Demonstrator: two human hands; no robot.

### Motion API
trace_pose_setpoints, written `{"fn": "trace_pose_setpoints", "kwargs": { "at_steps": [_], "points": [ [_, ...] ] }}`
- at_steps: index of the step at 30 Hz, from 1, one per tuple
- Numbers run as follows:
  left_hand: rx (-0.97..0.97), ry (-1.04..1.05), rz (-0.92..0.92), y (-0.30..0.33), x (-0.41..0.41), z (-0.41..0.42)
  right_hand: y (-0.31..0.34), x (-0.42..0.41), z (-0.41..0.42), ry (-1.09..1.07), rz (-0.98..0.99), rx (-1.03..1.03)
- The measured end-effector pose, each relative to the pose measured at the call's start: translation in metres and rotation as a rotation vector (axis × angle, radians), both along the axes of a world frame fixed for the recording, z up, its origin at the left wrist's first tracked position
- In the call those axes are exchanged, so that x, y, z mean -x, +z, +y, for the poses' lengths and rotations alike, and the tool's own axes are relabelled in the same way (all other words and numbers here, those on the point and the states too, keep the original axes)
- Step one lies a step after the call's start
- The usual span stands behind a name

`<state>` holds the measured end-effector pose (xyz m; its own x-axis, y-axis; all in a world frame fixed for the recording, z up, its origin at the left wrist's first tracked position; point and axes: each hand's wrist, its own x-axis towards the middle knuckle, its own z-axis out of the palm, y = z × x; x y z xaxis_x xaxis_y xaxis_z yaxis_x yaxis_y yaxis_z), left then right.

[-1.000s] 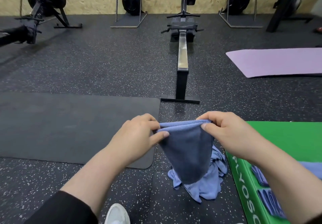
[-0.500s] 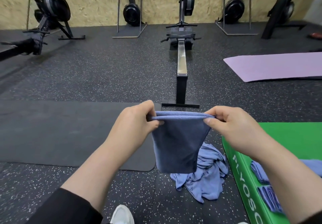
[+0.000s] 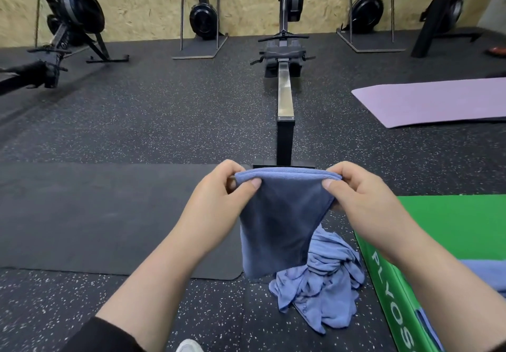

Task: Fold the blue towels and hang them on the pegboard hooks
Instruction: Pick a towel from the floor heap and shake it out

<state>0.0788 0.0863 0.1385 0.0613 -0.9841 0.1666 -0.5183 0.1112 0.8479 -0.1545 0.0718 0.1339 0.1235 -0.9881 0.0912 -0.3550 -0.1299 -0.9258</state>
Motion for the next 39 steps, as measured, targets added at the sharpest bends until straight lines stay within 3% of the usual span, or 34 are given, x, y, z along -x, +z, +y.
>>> {"fn": "trace_pose_setpoints", "kwargs": {
  "at_steps": [7,17,23,27,30,34,39],
  "points": [
    [-0.102,0.005,0.082,-0.016,0.017,-0.019,-0.011,-0.005,-0.016,-0.047,0.005,-0.002],
    [-0.202,0.079,-0.070,-0.031,0.037,-0.031,-0.025,-0.004,-0.022,-0.041,0.190,0.035],
    [-0.333,0.177,0.107,-0.027,0.049,-0.029,-0.025,-0.020,-0.009,0.013,0.302,0.063],
    [-0.273,0.207,0.034,-0.024,0.051,-0.022,-0.028,-0.034,-0.002,0.038,0.345,0.077],
    [-0.235,0.181,0.105,-0.023,0.052,-0.017,-0.031,-0.041,0.000,0.034,0.368,0.093],
    [-0.262,0.101,0.270,-0.019,0.051,-0.013,-0.026,-0.040,-0.004,0.027,0.174,-0.046],
    [-0.248,-0.009,0.254,-0.014,0.048,-0.004,-0.030,-0.037,-0.009,-0.006,0.080,-0.129]
  ]
}}
